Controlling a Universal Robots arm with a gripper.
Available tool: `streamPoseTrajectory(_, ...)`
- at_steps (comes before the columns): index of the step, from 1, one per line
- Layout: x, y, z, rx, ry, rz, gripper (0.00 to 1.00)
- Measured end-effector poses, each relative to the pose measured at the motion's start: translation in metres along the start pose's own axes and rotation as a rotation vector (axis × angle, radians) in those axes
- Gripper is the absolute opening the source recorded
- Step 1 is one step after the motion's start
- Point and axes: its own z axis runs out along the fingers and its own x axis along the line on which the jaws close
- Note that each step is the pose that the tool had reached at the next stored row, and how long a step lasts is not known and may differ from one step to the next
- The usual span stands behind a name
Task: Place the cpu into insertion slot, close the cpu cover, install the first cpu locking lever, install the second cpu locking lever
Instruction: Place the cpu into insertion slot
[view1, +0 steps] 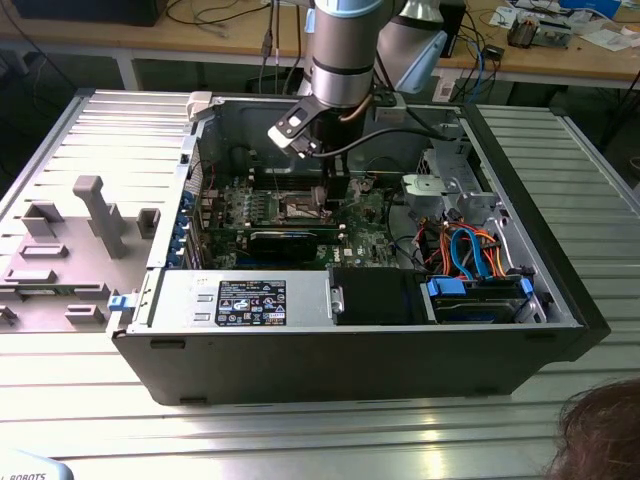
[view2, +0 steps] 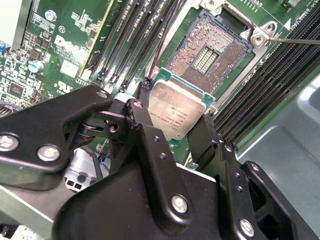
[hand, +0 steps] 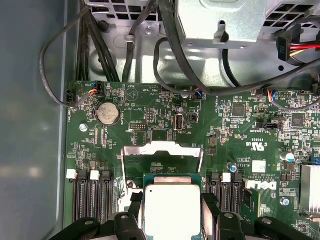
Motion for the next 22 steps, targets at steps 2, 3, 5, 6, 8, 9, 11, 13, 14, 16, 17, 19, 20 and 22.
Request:
streamPoseTrajectory(2, 0.0000, 0.0008, 0.0003, 0.0001, 0.0000, 0.000, 0.55)
streamPoseTrajectory(3, 0.0000, 0.0010, 0.0003, 0.0002, 0.0000, 0.000, 0.55)
streamPoseTrajectory(5, 0.0000, 0.0017, 0.0006, 0.0002, 0.0001, 0.000, 0.55)
streamPoseTrajectory(6, 0.0000, 0.0020, 0.0007, 0.0003, 0.0000, 0.000, 0.55)
streamPoseTrajectory(8, -0.0001, 0.0030, 0.0010, 0.0005, 0.0001, 0.000, 0.55)
streamPoseTrajectory(9, -0.0001, 0.0033, 0.0011, 0.0006, 0.0000, 0.000, 0.55)
streamPoseTrajectory(11, -0.0001, 0.0045, 0.0016, 0.0008, 0.0001, 0.000, 0.55)
streamPoseTrajectory(13, -0.0002, 0.0058, 0.0020, 0.0011, 0.0001, 0.000, 0.55)
streamPoseTrajectory(14, -0.0002, 0.0064, 0.0022, 0.0012, 0.0001, 0.000, 0.55)
streamPoseTrajectory(16, -0.0002, 0.0071, 0.0025, 0.0013, 0.0002, 0.000, 0.55)
streamPoseTrajectory(17, -0.0002, 0.0077, 0.0028, 0.0012, 0.0004, 0.000, 0.55)
streamPoseTrajectory(19, -0.0002, 0.0083, 0.0029, 0.0015, 0.0002, 0.000, 0.55)
streamPoseTrajectory(20, -0.0002, 0.0085, 0.0030, 0.0016, 0.0001, 0.000, 0.55)
streamPoseTrajectory(22, -0.0003, 0.0092, 0.0032, 0.0018, 0.0001, 0.000, 0.55)
